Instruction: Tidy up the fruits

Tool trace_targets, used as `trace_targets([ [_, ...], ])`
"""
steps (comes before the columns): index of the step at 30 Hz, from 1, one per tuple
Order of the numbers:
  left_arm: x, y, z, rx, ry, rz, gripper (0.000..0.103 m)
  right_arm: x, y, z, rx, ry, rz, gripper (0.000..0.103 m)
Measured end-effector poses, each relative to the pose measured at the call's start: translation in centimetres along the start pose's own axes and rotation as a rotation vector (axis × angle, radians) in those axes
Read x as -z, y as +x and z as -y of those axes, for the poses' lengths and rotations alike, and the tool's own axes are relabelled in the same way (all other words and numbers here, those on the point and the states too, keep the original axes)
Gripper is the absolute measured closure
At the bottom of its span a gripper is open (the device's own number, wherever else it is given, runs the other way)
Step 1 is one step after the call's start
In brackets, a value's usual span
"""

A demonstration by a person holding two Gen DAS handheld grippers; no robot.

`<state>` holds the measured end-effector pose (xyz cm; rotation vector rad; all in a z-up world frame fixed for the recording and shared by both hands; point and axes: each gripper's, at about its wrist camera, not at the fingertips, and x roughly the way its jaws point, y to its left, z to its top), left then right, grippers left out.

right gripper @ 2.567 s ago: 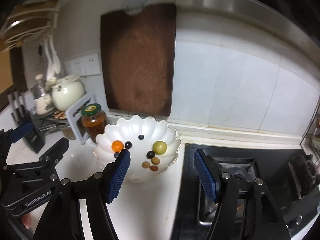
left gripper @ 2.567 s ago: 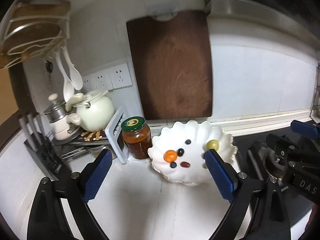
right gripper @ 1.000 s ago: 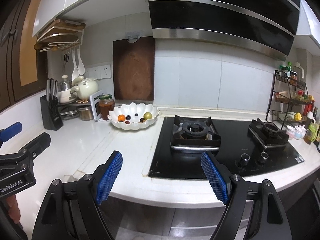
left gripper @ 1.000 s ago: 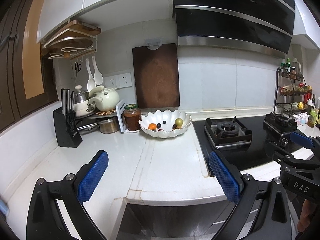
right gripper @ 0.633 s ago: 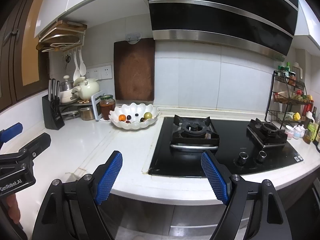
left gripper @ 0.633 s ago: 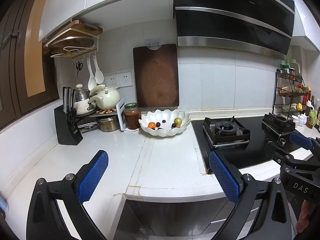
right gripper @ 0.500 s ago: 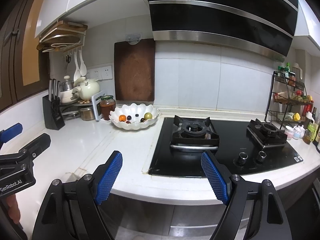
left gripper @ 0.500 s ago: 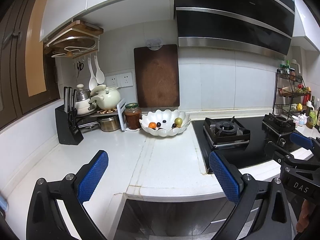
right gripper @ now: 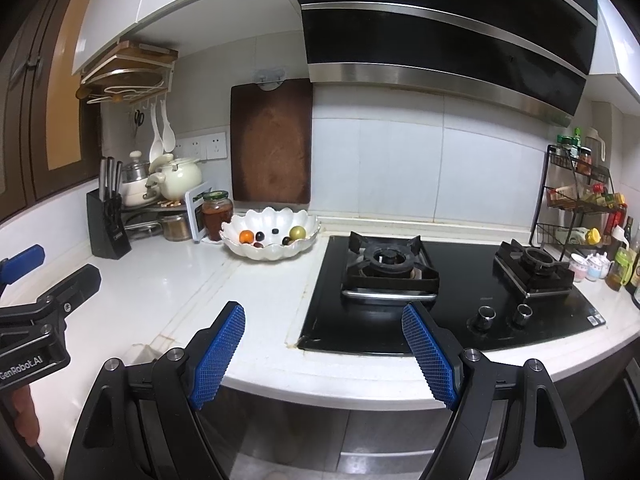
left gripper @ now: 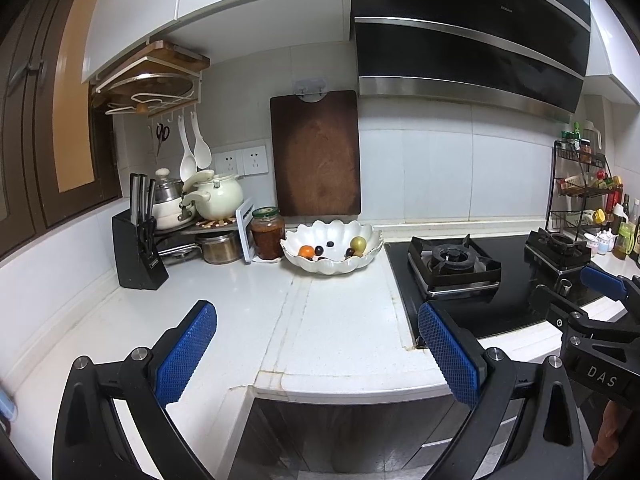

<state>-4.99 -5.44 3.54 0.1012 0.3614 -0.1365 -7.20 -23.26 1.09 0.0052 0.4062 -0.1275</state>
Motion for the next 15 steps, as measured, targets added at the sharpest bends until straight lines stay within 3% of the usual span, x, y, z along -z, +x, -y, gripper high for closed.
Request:
trace_targets([
  [15, -0.01, 0.12, -0.16, -0.001, 0.003, 0.001, 0.0, 0.04, 0.15, 0.23, 0.003, 0.008, -0.006, 0.021],
])
